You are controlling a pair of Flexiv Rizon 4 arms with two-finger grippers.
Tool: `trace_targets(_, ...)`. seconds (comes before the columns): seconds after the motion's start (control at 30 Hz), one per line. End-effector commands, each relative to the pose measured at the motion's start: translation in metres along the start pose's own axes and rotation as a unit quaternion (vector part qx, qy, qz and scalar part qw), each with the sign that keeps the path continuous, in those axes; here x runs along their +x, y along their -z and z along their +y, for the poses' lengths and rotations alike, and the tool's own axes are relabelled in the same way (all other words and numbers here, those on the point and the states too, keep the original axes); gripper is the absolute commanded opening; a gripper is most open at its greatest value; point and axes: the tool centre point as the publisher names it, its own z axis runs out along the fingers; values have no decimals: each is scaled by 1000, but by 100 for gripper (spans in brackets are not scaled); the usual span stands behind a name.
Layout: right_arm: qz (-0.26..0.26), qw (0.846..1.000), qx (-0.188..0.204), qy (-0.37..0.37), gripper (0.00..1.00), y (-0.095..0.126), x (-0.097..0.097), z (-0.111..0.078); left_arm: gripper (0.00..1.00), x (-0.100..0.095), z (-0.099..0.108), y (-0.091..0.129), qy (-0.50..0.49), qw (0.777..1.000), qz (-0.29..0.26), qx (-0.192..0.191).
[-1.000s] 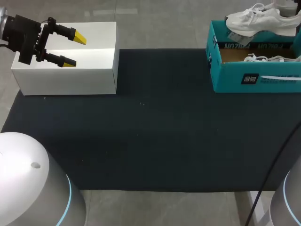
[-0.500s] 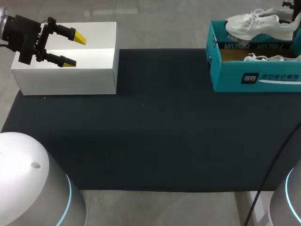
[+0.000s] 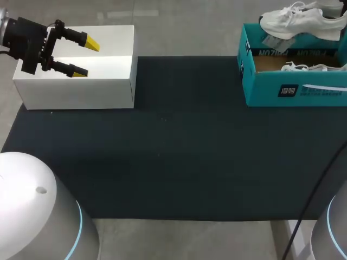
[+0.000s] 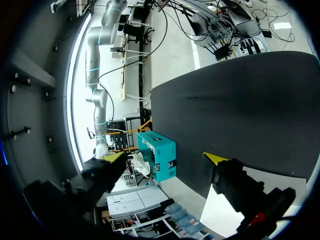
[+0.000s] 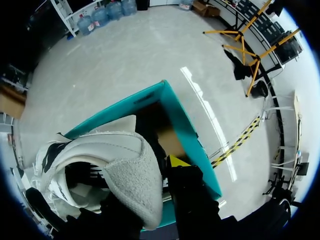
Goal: Take the shoe out of the shoebox, open the shoe tongue, remove and reinsert the insole, then place the shoe into the shoebox
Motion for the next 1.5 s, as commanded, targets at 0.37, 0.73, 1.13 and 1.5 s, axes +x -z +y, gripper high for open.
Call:
trace_targets(0.37, 3, 993, 115, 3, 0, -15, 3, -16, 100, 0, 1, 0, 0, 1000, 2, 1)
trace_targets(0.73, -26, 991, 133, 10, 0, -43, 0, -13, 100, 0, 1, 0, 0, 1000, 2, 1)
trace_targets(1.13, -40, 986, 159, 19, 0, -80, 6, -11, 100, 0, 1, 0, 0, 1000, 2, 1)
trace_targets(1.5, -43, 984, 175, 14, 0, -99, 7, -12, 100, 0, 1, 0, 0, 1000, 2, 1)
